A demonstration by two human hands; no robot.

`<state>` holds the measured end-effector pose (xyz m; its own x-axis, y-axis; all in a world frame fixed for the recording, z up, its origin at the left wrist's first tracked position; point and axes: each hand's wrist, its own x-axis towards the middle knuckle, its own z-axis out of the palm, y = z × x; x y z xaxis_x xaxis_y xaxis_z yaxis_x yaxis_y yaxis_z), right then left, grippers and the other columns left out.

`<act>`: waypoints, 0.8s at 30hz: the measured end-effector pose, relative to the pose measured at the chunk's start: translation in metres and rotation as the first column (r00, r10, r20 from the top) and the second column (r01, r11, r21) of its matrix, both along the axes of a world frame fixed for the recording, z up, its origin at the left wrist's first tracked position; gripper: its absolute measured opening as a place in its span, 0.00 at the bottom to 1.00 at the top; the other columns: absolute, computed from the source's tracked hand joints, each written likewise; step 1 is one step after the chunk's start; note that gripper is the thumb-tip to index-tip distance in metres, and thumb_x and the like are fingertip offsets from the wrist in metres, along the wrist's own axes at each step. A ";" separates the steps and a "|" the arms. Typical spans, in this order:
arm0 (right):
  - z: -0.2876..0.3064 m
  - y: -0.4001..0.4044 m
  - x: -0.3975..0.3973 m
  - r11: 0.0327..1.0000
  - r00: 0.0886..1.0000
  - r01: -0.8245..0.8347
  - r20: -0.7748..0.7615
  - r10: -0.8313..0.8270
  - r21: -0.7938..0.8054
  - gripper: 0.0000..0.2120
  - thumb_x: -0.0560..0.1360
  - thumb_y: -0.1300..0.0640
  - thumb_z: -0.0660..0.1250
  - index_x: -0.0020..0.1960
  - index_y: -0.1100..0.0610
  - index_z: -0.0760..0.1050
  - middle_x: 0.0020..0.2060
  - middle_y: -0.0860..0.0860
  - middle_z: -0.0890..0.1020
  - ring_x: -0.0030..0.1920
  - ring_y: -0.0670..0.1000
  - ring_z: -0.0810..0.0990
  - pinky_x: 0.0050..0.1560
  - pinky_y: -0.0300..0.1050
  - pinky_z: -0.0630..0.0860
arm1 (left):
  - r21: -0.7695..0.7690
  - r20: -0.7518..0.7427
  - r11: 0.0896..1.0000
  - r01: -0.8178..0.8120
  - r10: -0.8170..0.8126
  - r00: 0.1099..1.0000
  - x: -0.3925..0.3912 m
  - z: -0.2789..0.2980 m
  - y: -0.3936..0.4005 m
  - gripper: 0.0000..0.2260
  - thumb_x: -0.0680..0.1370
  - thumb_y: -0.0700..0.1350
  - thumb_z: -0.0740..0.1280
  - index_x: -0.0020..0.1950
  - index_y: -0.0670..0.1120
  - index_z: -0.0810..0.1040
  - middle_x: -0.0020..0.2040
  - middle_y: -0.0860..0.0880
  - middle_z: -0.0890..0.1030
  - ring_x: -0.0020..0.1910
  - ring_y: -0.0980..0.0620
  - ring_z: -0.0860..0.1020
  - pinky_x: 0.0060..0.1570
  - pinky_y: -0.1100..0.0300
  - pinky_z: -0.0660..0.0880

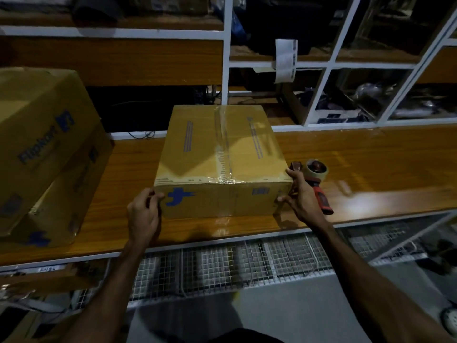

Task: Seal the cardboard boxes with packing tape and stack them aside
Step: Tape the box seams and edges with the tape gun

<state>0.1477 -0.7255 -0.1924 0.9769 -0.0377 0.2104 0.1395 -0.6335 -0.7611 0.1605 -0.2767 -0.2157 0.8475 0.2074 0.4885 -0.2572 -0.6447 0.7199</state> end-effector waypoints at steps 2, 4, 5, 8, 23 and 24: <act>0.004 0.001 0.002 0.990 1.000 0.009 -0.008 -0.010 -0.139 0.39 0.74 0.55 0.80 0.79 0.48 0.65 0.74 0.52 0.72 0.71 0.56 0.74 0.68 0.64 0.77 | 0.057 0.000 0.998 0.041 -0.041 0.999 -0.002 0.006 0.004 0.06 0.81 0.39 0.71 0.51 0.50 0.81 0.47 0.45 0.85 0.45 0.43 0.83 0.41 0.50 0.79; 0.015 0.009 0.001 0.915 0.994 0.096 0.087 -0.067 -0.391 0.36 0.72 0.51 0.81 0.76 0.48 0.71 0.72 0.56 0.70 0.71 0.59 0.71 0.70 0.68 0.72 | 0.106 0.026 0.994 0.019 -0.022 0.999 -0.004 0.014 0.006 0.06 0.78 0.42 0.76 0.54 0.46 0.83 0.51 0.44 0.86 0.47 0.45 0.83 0.43 0.52 0.80; 0.024 0.017 0.000 0.878 0.982 0.137 0.177 -0.061 -0.458 0.31 0.73 0.49 0.81 0.73 0.48 0.75 0.72 0.57 0.70 0.71 0.60 0.70 0.72 0.67 0.69 | 0.127 0.042 0.992 -0.028 0.023 0.999 -0.005 0.018 0.006 0.11 0.77 0.44 0.78 0.58 0.43 0.83 0.53 0.43 0.85 0.48 0.47 0.83 0.44 0.53 0.80; 0.049 0.067 0.001 0.861 0.940 0.073 0.322 0.108 -0.503 0.20 0.79 0.52 0.74 0.70 0.49 0.79 0.76 0.55 0.72 0.76 0.57 0.70 0.76 0.68 0.64 | 0.224 0.217 0.965 -0.135 0.086 0.972 -0.004 0.040 -0.006 0.14 0.79 0.45 0.77 0.61 0.41 0.83 0.58 0.42 0.84 0.52 0.45 0.82 0.48 0.52 0.80; 0.023 0.134 0.020 0.758 0.985 0.059 0.160 0.060 -0.650 0.29 0.88 0.42 0.45 0.77 0.54 0.74 0.76 0.51 0.75 0.78 0.52 0.71 0.78 0.55 0.64 | 0.395 0.061 0.894 0.214 -0.258 0.964 0.027 0.029 -0.039 0.15 0.82 0.49 0.67 0.66 0.46 0.84 0.67 0.48 0.82 0.71 0.49 0.77 0.73 0.46 0.68; 0.023 0.135 0.017 0.754 0.985 0.067 0.163 0.054 -0.654 0.29 0.88 0.42 0.45 0.77 0.55 0.74 0.76 0.51 0.76 0.78 0.53 0.71 0.78 0.55 0.64 | 0.380 0.049 0.904 0.198 -0.233 0.971 0.023 0.032 -0.044 0.15 0.81 0.48 0.68 0.65 0.45 0.84 0.66 0.47 0.83 0.70 0.48 0.78 0.73 0.45 0.69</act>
